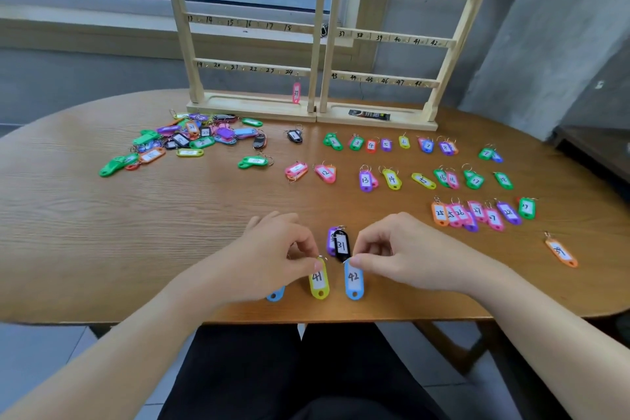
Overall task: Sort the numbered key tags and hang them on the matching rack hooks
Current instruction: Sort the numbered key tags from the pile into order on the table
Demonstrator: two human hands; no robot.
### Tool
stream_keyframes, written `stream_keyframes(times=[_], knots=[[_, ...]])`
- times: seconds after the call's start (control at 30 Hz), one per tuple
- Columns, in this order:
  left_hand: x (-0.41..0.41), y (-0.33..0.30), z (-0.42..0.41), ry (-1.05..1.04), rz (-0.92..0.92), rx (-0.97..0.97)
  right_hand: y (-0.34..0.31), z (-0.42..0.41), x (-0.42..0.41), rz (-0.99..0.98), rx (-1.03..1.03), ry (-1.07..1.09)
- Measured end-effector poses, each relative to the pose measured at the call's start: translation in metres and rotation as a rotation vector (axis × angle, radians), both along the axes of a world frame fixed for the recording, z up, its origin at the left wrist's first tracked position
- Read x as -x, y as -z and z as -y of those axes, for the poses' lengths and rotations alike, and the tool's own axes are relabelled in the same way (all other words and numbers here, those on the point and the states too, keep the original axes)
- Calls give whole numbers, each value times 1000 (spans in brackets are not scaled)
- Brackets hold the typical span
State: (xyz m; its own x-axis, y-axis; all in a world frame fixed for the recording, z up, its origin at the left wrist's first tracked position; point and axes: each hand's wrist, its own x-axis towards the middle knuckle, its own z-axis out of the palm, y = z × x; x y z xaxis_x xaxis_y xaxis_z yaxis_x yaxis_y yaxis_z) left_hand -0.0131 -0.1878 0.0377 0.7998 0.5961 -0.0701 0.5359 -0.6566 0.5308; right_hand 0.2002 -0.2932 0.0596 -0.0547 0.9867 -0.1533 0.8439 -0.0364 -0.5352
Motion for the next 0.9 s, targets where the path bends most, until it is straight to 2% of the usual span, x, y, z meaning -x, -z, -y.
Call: stream_keyframes(times=[0.27,0.77,0.9], knots=[[-12,5,4,4,46,-104,0,3,-9,165,32,47],[-19,22,10,-2,135,-142,9,19,-7,311,-42,88],[-10,13,2,-59,252,-81,7,19,-7,285,-54,98]])
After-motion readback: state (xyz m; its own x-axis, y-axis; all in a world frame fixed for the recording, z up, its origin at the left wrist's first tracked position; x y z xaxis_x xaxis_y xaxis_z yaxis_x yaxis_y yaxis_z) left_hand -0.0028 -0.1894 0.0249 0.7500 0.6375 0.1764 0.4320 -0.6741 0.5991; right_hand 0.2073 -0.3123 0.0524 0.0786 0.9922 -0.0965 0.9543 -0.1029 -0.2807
